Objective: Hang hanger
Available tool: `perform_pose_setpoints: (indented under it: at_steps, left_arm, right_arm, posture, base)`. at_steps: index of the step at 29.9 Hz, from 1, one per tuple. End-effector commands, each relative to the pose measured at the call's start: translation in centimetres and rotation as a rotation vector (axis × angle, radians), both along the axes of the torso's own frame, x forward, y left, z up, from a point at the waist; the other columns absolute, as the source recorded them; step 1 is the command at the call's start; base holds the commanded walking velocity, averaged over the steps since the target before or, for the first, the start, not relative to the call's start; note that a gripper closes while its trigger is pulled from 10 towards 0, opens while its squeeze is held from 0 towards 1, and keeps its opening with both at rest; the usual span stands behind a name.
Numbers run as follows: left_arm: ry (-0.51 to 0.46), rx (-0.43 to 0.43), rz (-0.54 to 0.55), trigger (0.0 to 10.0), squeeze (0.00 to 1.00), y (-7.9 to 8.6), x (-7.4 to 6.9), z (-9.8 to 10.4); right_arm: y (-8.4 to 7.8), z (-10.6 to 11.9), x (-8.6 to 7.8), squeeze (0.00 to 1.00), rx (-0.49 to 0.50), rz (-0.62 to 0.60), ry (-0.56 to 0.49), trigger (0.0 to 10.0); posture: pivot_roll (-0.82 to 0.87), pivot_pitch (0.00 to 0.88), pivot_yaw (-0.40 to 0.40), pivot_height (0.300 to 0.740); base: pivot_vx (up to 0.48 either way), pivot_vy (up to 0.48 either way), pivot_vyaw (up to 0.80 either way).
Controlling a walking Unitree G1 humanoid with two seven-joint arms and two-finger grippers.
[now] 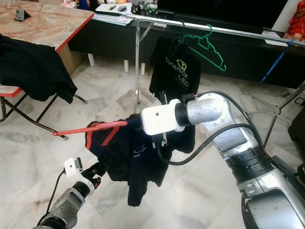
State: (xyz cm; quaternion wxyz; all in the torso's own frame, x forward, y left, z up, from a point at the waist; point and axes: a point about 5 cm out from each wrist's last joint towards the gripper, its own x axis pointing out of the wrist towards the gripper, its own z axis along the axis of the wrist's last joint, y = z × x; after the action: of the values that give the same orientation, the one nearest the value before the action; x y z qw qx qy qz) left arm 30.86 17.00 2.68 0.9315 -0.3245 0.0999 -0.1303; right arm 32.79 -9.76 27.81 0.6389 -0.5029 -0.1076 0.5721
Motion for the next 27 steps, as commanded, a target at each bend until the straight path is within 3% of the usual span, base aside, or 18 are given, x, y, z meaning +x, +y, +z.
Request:
perform_pose_setpoints:
  at_steps: [1,7,8,9,10,12,27]
  left_arm:
    - [0.02,-0.035,-0.022,10.0,0.0,-0.7,-0.3,-0.4]
    - [-0.005,-0.041,-0.03,9.6,0.0,-0.8,0.0,-0.1]
    - [-0.012,-0.043,-0.016,4.8,0.0,-0.7,0.1,0.1]
    - [-0.017,-0.038,-0.003,4.8,0.0,-0.6,0.2,0.2]
    - [-0.02,-0.037,0.001,0.5,0.0,-0.5,0.3,0.3]
    - [-0.023,-0.034,0.006,0.0,0.0,-0.4,0.3,0.4]
    - [-0.053,-0.042,0.035,0.0,0.0,0.3,0.6,0.8]
  right_arm:
    - [-0.3,1.4,-0.5,0.0,0.036,0.017,-0.037,0.0]
    - [-0.3,1.4,-0.6,0.0,0.034,0.019,-0.036,0.0]
    - [-0.4,1.4,-0.6,0.0,0.032,0.019,-0.035,0.0]
    - [-0.4,1.4,-0.6,0.0,0.032,0.019,-0.034,0.0]
    - [-0.4,1.4,-0.6,0.0,0.031,0.018,-0.033,0.0]
    - [-0.4,1.3,-0.6,0.0,0.031,0.017,-0.032,0.0]
    - [-0.5,1.0,-0.6,0.0,0.024,0.004,-0.018,0.0]
  posture:
    - [-0.12,0.171,-0.109,0.74]
    - [-0.12,0.171,-0.109,0.74]
    - [-0.12,0.171,-0.109,0.74]
    - [-0.12,0.171,-0.109,0.74]
    - [-0.12,0.172,-0.11,0.74]
    - [-0.12,0.172,-0.11,0.74]
    - [-0.12,0.174,-0.108,0.74]
  base:
    - [0.0,0.0,0.0]
    - [0.0,0.0,0.0]
    - [0.0,0.0,0.0]
    - [0.0,0.0,0.0]
    - [0.0,0.0,0.0]
    - [0.0,0.0,0.0]
    - [0.0,0.0,0.0]
